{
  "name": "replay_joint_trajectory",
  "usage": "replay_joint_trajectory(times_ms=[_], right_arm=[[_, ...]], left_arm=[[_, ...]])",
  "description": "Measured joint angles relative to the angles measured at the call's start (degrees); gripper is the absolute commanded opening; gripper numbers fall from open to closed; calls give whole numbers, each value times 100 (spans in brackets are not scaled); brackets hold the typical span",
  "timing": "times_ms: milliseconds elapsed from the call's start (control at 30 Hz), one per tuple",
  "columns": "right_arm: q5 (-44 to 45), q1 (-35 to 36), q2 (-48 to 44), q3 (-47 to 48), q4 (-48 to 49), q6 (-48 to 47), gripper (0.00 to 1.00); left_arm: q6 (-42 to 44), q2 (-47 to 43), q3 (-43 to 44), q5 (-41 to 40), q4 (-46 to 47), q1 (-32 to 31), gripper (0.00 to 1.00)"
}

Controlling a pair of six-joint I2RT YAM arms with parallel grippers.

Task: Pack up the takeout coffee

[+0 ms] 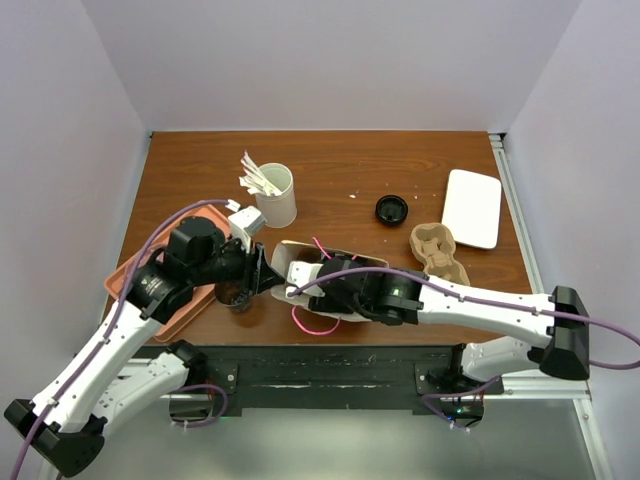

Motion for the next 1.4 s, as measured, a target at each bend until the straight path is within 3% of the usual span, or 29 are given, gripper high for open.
replay_joint_trajectory(times_ms=[67,167,200,233,333,400,733,1000,1167,1267,1400], right_arm=[[44,0,-116,-28,0,2,30],[164,0,-291,-98,-9,-9,30],[192,0,-337,-125,-17,-20,30],[223,0,-372,-144,-33,-26,30],[264,-2,-535,-256,-105,-26,29],[262,-2,-706,-372,-181,-11,29],[227,-7,-927,-673,-343,48,27],[219,-7,-918,-868,-407,46,27],[282,-7,-918,-1045,-308,44,26],[293,-7,-918,-1056,-295,46,26],[334,-7,-918,-1056,-271,50,28]], left_arm=[[-26,57,0,4,2,0,29],[-98,72,-46,37,72,0,26],[-118,48,-92,74,122,0,28],[-160,20,-142,109,175,0,37],[-330,-181,-378,223,376,0,50],[-483,-367,-494,245,402,0,54],[-555,-192,-472,125,446,0,57],[-291,378,92,-245,192,-20,56],[-229,402,227,-214,240,-22,51],[-243,400,225,-107,267,-24,42],[-323,334,142,81,437,-39,20]])
